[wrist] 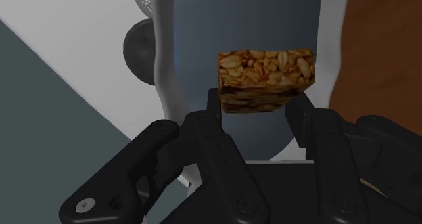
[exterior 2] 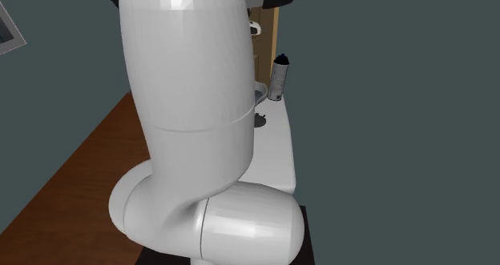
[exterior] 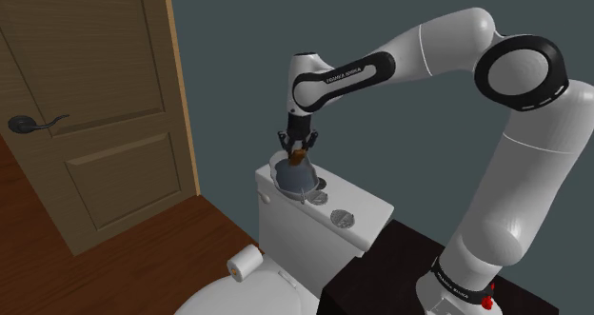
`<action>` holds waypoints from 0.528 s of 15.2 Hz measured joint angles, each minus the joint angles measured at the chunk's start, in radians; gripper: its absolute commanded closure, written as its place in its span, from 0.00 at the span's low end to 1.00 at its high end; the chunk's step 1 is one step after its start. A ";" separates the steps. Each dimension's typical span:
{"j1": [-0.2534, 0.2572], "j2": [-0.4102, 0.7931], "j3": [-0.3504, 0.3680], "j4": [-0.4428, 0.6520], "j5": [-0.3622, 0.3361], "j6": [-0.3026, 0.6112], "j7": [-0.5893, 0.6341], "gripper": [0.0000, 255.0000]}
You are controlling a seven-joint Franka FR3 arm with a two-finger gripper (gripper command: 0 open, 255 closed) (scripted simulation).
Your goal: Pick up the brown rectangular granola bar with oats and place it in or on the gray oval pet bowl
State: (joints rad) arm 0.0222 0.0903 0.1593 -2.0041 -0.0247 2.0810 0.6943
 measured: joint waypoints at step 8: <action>0.001 0.046 -0.001 -0.048 -0.010 0.095 0.007 1.00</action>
State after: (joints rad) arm 0.0233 0.1365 0.1580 -2.0523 -0.0349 2.1755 0.7010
